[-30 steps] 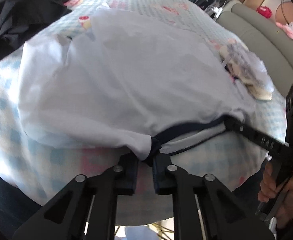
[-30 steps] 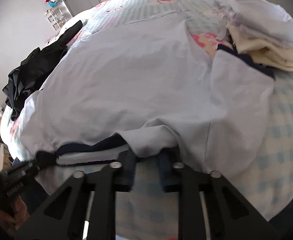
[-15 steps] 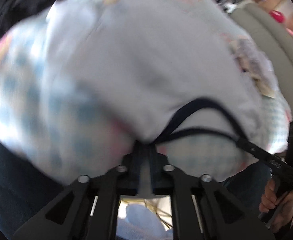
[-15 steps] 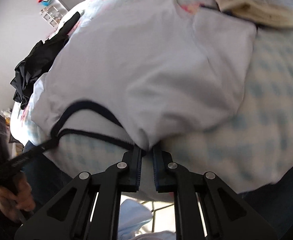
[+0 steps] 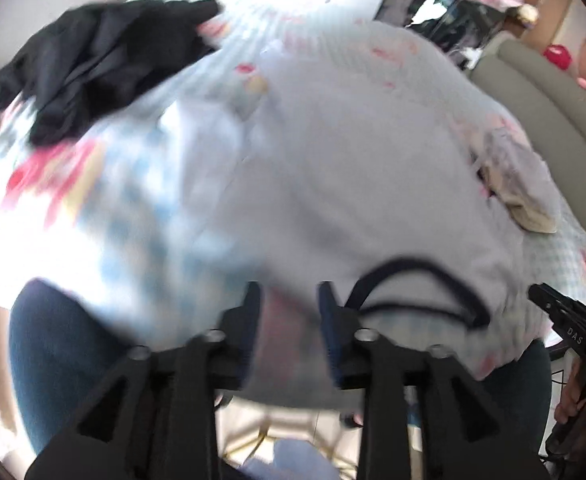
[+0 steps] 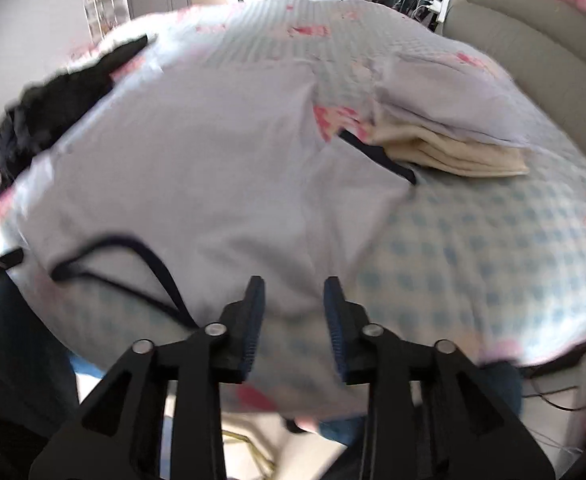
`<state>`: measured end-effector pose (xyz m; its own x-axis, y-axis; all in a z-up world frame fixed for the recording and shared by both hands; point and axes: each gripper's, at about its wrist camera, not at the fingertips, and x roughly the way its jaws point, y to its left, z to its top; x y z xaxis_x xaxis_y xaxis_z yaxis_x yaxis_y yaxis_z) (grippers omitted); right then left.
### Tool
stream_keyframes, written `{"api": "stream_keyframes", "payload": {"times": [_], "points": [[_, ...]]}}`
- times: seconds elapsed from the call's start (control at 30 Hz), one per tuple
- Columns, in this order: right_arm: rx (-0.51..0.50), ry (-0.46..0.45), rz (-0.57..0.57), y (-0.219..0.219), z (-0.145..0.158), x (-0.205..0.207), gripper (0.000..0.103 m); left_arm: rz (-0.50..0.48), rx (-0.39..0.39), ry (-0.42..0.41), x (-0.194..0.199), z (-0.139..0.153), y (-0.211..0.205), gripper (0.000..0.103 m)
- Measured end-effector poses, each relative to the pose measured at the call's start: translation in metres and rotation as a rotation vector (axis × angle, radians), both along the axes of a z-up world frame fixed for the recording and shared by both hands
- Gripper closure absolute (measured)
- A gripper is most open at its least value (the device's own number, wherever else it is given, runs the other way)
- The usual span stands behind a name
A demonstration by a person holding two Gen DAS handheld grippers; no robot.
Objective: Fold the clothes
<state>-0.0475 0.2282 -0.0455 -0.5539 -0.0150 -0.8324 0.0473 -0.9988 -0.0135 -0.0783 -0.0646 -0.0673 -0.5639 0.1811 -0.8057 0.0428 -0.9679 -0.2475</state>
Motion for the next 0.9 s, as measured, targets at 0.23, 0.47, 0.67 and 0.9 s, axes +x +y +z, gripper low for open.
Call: {"api": "stream_keyframes", "payload": {"times": [0.23,0.47,0.67,0.9], "points": [[-0.114,-0.120,0.061,-0.019,-0.044,-0.040,0.068,-0.069,0.011,-0.142,-0.030,-0.055,0.024,0.063],[-0.150,-0.168,0.060,-0.007,-0.071,-0.006,0.068,-0.115,0.031,-0.194,-0.002,-0.050,0.013,0.062],[-0.176,-0.149,0.052,0.005,-0.040,-0.002,0.066,-0.117,0.070,-0.121,0.000,-0.027,-0.002,0.062],[-0.160,-0.117,0.063,-0.007,-0.044,-0.030,0.055,-0.147,0.091,-0.141,-0.029,-0.043,0.023,0.054]]}}
